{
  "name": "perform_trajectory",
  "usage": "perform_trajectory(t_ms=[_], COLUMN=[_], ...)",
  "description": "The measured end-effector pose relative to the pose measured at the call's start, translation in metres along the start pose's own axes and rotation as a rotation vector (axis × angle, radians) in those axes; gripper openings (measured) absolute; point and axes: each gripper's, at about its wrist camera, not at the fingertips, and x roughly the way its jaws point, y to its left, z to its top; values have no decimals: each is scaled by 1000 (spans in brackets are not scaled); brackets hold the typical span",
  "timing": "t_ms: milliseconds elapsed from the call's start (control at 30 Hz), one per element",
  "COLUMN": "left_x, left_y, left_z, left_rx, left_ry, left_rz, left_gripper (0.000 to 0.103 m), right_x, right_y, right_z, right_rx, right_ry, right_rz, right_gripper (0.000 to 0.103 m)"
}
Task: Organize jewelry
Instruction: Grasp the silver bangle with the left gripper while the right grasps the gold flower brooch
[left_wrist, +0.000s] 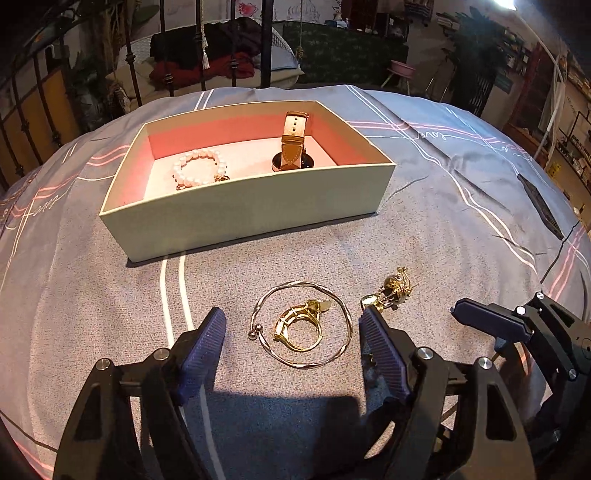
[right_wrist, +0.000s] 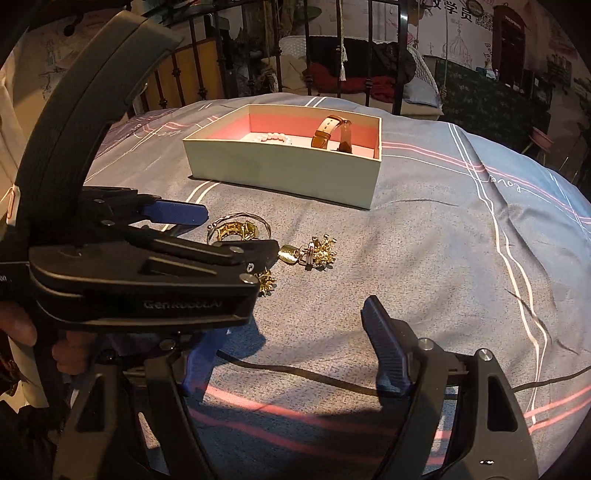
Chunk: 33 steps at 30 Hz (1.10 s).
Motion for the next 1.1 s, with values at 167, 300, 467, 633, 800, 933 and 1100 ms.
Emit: perform_trajectory(t_ms=[167, 300, 467, 633, 800, 933, 1100], left_x=[-2, -5, -14, -21, -24, -24, -26], left_y=[8, 15, 25, 38, 38, 35, 34], left_z=[1, 2, 1, -1, -2, -3, -2], left_rx=[-6, -33, -62, -97, -99, -94, -97], left_ry=[-10, -22, -44, -53, -53, -51, -54], left_rz=[-4, -29, -8, 9, 16, 19, 14], left_gripper=[55, 54, 55, 55, 55, 55, 55], right_x=[7, 11, 14, 18, 17, 18, 18], right_y=[3, 5, 5, 8, 7, 7, 9], right_z=[5, 9, 13, 17, 17, 17, 17], right_rx=[8, 3, 16, 4, 14, 12, 2], right_ry=[6, 12, 20, 28, 25, 25, 25], right_rz=[35, 49, 76, 83, 89, 96, 100], right_gripper=[75, 72, 59, 49, 41, 33, 24])
